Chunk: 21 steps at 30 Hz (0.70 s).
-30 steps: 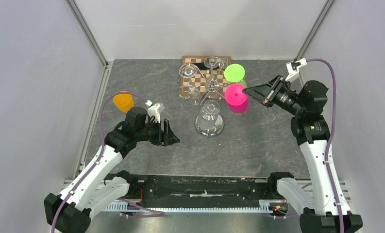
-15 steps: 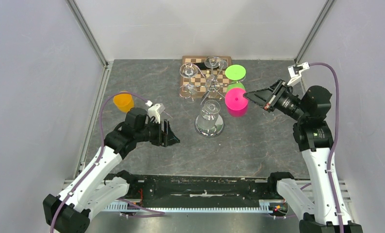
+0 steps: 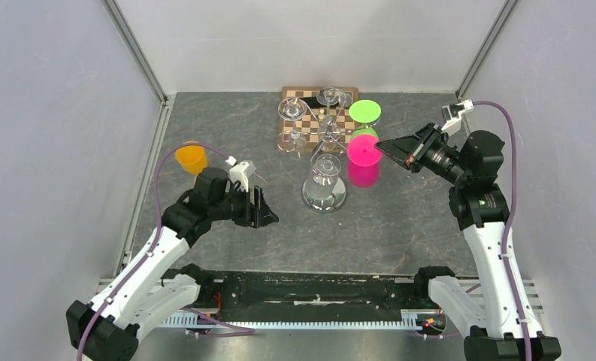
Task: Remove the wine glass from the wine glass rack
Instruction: Pick up the wine glass from the wine rack.
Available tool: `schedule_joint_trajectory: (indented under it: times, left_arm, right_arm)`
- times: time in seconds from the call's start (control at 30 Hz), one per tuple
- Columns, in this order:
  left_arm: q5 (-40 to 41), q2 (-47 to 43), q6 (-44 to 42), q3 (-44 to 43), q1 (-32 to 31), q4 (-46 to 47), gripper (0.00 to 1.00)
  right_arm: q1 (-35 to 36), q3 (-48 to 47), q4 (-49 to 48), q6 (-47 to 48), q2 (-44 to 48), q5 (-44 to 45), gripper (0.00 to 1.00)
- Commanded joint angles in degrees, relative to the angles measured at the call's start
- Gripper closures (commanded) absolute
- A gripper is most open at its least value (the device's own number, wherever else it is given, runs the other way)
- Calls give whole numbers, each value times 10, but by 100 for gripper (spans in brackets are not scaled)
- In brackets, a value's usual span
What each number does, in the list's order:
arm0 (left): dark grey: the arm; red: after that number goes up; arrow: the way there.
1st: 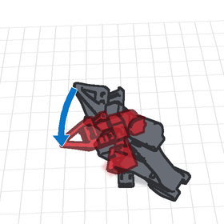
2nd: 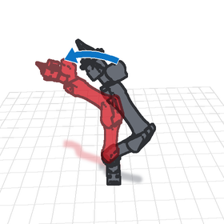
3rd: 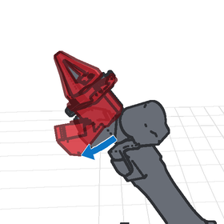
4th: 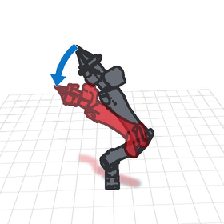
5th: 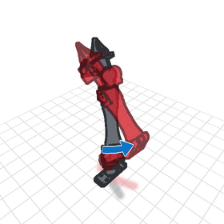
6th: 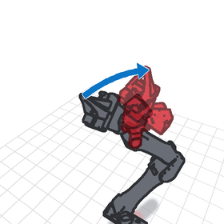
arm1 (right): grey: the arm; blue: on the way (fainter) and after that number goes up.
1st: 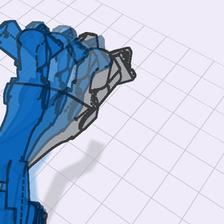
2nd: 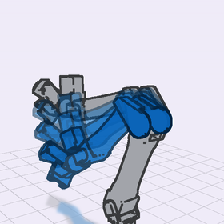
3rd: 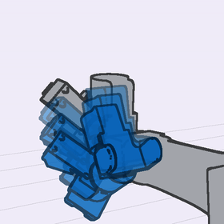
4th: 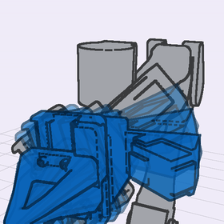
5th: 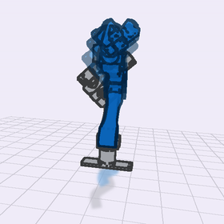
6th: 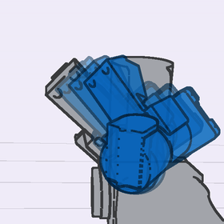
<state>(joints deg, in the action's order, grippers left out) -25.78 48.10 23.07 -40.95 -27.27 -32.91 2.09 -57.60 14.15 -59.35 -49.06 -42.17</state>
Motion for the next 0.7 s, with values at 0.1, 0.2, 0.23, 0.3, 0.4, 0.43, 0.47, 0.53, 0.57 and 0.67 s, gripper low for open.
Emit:
schedule_joint_trajectory:
  times: [0.1,0.2,0.23,0.3,0.4,0.43,0.47,0.53,0.57,0.67]
  left_arm:
    - [1,-3,3,0,-4,9,32]
    - [4,-3,4,0,-5,8,32]
    - [4,-3,4,0,-5,8,32]
    - [6,-3,4,0,-6,8,32]
    - [8,-4,5,0,-7,7,32]
    - [9,-4,5,0,-7,7,32]
    - [9,-5,5,-1,-7,7,32]
    - [10,-5,5,-1,-8,6,32]
    - [10,-4,5,0,-9,6,32]
    - [12,-4,5,0,-10,6,32]
  right_arm:
    - [2,-3,-45,-58,-10,26,100]
    - [5,3,-50,-79,-11,38,100]
    - [6,4,-51,-86,-11,40,100]
    - [9,10,-58,-106,-13,48,100]
    - [18,14,-64,-122,-15,63,100]
    - [21,15,-64,-127,-16,68,100]
    - [24,15,-67,-132,-17,73,100]
    - [29,16,-68,-139,-19,83,100]
    - [30,16,-67,-144,-20,88,100]
    - [32,19,-73,-157,-21,103,100]
